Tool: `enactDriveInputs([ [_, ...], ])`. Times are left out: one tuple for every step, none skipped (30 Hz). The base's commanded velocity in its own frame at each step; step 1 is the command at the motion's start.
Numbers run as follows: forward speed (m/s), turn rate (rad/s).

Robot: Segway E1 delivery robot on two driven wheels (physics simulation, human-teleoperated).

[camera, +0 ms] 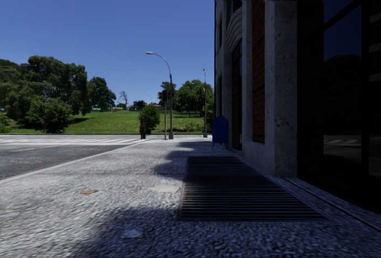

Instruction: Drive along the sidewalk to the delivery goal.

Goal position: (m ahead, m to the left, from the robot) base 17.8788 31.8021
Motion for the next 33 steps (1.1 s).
enactDriveInputs([
  [2.00,0.00],
  [2.00,0.00],
  [2.00,0.00],
  [2.00,0.00],
  [2.00,0.00],
  [2.00,0.00],
  [2.00,0.00],
  [2.00,0.00],
  [2.00,0.00],
  [2.00,0.00],
  [2.00,0.00],
  [2.00,0.00],
  [2.00,0.00],
  [2.00,0.00],
  [2.00,0.00],
  [2.00,0.00],
  [2.00,0.00],
  [2.00,0.00],
  [2.00,0.00],
  [2.00,0.00],
  [2.00,0.00],
  [2.00,0.00],
  [2.00,0.00],
  [2.00,0.00],
  [2.00,0.00],
  [2.00,0.00],
  [2.00,0.00],
  [2.00,0.00],
  [2.00,0.00],
  [2.00,0.00],
  [2.00,0.00],
  [2.00,0.00],
  [2.00,0.00],
])
